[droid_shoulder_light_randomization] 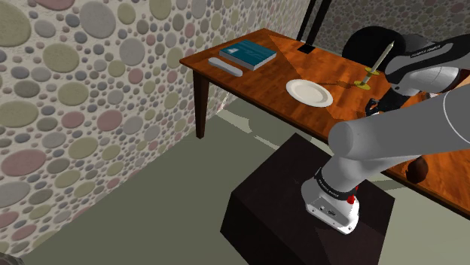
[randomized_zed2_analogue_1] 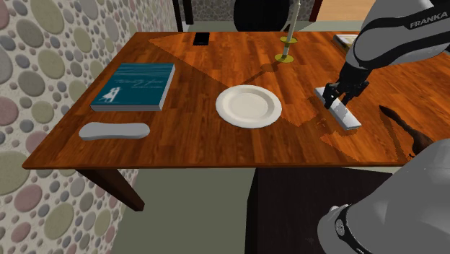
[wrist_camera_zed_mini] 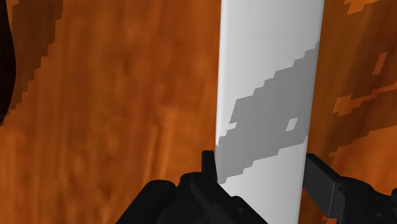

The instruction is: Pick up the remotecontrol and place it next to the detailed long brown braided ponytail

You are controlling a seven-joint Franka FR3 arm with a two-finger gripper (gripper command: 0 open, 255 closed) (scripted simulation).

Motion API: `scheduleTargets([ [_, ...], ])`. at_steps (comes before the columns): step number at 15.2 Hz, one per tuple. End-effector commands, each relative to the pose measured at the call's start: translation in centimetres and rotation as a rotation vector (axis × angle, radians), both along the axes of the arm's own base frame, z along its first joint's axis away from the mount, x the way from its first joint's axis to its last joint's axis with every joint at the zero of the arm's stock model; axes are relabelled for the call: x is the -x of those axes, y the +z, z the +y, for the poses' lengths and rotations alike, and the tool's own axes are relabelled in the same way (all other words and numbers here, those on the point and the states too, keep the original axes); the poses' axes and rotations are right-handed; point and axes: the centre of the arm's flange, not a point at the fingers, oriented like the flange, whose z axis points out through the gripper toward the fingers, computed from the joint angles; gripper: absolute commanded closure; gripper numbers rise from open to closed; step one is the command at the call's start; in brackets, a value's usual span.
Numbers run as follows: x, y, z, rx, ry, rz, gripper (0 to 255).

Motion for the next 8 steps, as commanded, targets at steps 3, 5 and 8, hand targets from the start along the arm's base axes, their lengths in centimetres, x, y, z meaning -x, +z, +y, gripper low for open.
scheduleTargets([
  [3,0.0,0.0,0.0,0.000,0.000,0.000,0],
  [5,0.0,0.0,0.0,0.000,0.000,0.000,0],
  [8,0.0,1.3,0.0,0.000,0.000,0.000,0],
])
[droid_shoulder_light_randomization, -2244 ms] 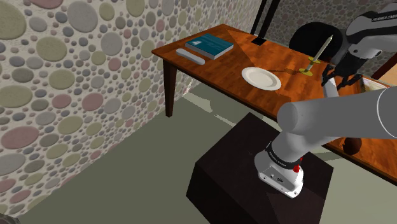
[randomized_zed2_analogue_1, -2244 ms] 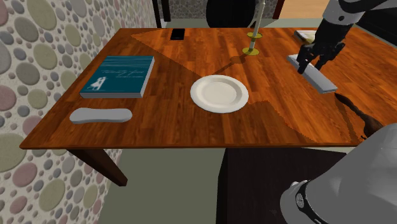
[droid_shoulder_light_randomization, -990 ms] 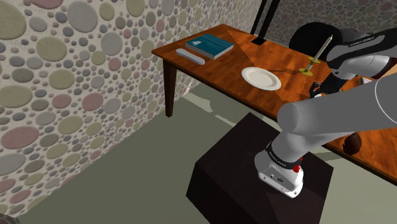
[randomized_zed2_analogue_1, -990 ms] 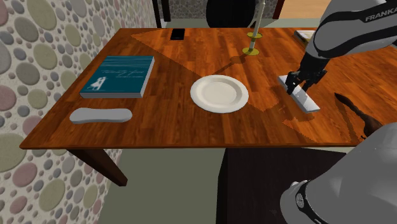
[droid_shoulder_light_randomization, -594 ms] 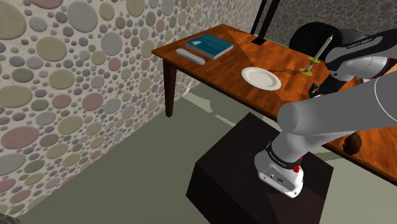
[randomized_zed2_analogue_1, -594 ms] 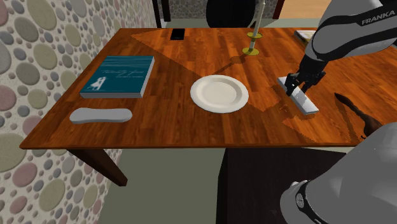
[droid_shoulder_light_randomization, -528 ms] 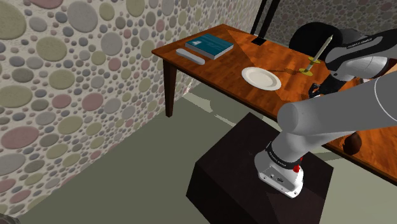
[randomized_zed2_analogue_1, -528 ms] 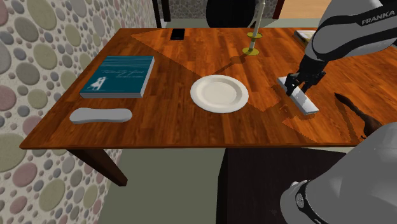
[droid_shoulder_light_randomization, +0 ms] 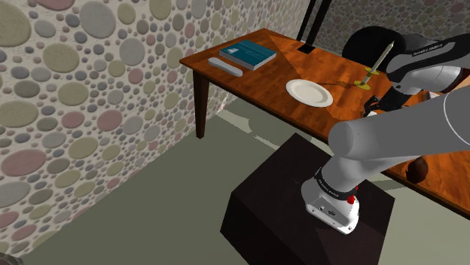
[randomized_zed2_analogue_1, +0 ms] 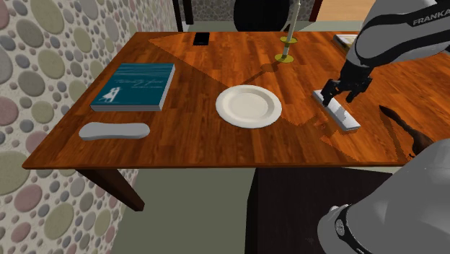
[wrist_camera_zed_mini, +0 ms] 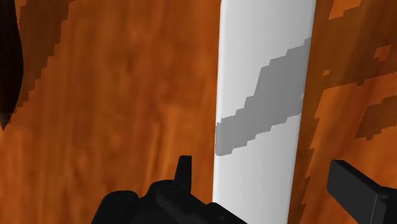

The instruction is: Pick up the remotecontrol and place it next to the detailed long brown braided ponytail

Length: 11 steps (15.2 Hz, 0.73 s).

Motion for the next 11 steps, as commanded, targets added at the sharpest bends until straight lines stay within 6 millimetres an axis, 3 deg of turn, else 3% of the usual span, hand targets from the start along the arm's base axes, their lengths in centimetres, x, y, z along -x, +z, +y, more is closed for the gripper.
scheduleTargets([
  [1,-0.1,2.0,0.0,-0.001,0.000,0.000,0],
  [3,-0.1,4.4,0.1,-0.001,0.000,0.000,0],
  [11,-0.1,4.4,0.1,-0.001,0.000,0.000,0],
])
